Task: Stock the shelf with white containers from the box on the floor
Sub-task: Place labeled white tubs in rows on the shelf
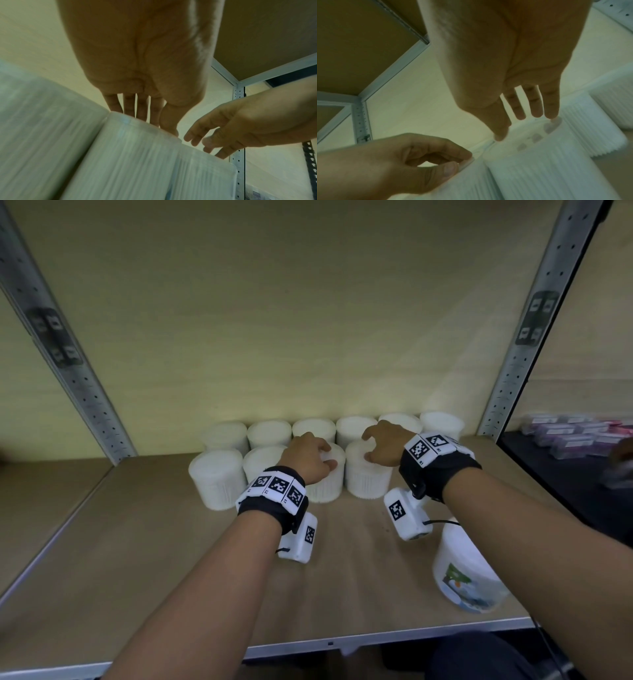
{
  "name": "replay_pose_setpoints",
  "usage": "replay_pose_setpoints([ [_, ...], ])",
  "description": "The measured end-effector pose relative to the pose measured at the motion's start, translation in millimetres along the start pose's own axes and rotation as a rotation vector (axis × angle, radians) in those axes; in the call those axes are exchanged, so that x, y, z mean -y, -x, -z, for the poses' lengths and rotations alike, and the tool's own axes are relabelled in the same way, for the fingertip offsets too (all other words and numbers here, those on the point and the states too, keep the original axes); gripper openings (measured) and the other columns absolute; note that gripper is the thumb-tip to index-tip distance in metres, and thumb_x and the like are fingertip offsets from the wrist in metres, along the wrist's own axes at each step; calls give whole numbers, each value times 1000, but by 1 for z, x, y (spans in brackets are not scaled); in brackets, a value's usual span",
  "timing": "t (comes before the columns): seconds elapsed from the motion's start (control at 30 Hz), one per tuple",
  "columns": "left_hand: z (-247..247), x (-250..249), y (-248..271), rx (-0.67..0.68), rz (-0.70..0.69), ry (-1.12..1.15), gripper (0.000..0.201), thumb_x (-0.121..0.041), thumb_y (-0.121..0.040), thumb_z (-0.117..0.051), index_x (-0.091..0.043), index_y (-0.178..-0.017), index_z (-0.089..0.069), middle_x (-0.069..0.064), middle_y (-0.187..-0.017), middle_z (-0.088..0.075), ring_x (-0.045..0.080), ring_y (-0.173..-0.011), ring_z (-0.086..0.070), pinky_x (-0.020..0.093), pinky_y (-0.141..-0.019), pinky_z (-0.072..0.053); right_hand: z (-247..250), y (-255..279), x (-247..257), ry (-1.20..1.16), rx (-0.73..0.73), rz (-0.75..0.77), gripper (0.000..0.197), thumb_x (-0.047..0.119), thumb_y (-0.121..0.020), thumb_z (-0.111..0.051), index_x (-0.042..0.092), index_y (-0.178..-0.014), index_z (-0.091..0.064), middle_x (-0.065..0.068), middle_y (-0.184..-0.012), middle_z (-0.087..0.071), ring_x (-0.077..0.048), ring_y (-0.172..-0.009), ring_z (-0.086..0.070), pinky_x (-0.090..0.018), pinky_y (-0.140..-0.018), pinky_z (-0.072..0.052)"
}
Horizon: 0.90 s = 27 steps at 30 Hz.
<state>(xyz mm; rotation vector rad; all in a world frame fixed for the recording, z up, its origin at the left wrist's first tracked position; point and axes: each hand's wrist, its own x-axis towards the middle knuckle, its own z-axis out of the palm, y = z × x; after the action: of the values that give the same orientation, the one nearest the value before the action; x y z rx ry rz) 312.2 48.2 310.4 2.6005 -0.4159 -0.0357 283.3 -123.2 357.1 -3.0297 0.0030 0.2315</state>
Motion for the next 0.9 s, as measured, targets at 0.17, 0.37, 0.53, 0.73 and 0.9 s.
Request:
replay_pose_setpoints([
  [0.17,-1,0,-2,-5,3,13,44,-35,-86,-64,-16,-125,-57,5,-126,-51,24,-123,-46,36,-103,-40,-8,-1,3,102,-26,-70,56,43,-94,-49,6,-136,-45,-17,-139,-43,-33,-125,-46,-37,-103,-36],
  [0.37,-4,3,-3,-13,15,30,44,-37,-85,-65,-18,-123,-57,5,-125,-51,23,-122,-47,37,-103,-41,-9,-4,7,136,-9,-64,50,42,-94,-51,3,-125,-51,-19,-131,-48,-33,-117,-50,-35,-97,-39],
  [0.53,-4,3,-4,-16,3,22,43,-36,-85,-65,-18,-124,-58,4,-126,-51,23,-124,-47,37,-104,-41,-5,0,6,120,-11,-50,51,37,-94,-53,3,-131,-50,-17,-134,-48,-31,-121,-50,-34,-100,-39],
  [0.73,-4,2,-3,-21,-2,33,43,-34,-85,-65,-17,-123,-59,5,-127,-52,23,-123,-48,36,-104,-41,-1,2,2,32,52,34,54,2,-90,-49,16,-142,-44,-7,-146,-42,-26,-130,-47,-30,-103,-40],
  [0.9,-4,2,-3,-16,10,43,43,-35,-85,-65,-16,-123,-58,5,-128,-52,23,-123,-49,37,-104,-41,0,0,1,35,64,66,55,2,-91,-46,20,-143,-42,-6,-149,-37,-27,-133,-42,-31,-106,-37],
])
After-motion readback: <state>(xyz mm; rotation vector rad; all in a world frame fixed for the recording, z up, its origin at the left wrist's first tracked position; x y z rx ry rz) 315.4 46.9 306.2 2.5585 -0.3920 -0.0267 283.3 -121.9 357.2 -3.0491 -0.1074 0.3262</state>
